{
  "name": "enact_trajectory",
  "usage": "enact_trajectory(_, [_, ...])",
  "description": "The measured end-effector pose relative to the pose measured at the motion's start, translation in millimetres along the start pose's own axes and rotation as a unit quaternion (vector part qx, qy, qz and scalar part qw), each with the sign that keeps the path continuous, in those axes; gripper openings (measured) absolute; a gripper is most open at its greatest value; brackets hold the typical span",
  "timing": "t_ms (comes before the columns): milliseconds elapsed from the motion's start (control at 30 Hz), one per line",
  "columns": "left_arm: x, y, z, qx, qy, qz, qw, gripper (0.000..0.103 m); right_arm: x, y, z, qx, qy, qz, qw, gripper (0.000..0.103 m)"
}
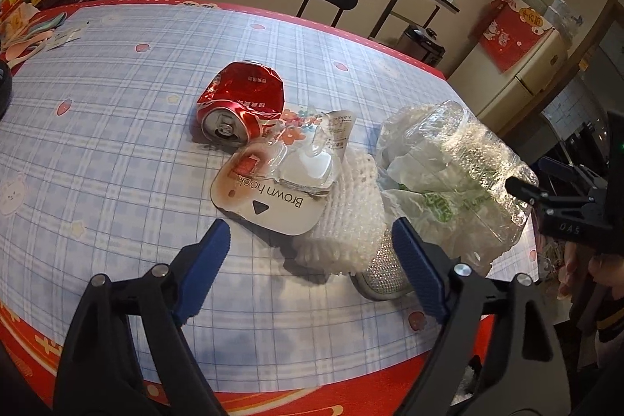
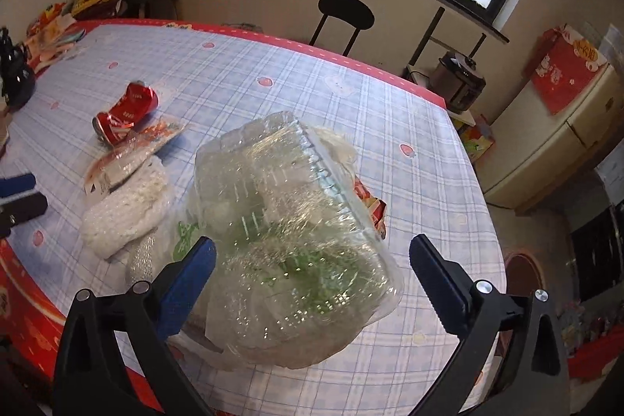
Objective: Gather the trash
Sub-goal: 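Grasp the clear plastic clamshell in the bag with the right gripper and lift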
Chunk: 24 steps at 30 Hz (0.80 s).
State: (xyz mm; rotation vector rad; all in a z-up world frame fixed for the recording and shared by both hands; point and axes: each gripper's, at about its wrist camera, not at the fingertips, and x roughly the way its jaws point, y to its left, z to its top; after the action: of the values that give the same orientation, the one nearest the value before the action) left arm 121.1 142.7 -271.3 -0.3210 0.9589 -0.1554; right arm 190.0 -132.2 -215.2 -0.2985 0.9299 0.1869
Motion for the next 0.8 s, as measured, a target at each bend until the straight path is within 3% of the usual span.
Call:
enact_trajectory(200, [-4,-3,-3,0.005,-0.003,0.006,1.0,0.079,16,-30,28,0.054,-0.011,0.084,0.995,0.096])
enact_trajectory(500, [-10,9,-6,-0.014,-0.005,0.018,0.9997,0.079,62,-23,19,0.049,0.056,0.117,0.99,0.091])
enact_trajectory(633, [-10,10,-7,-0.017,-0.005,0.018,0.9997,0.079,42,-16,15,0.045,0.038,0.126,0.99,0.066])
enact_trajectory(800, [-7,6,-6,-0.014,-0.003,0.012,0.9998,0.079,5,-5,17,0.018,0.007,0.149,0.989,0.05])
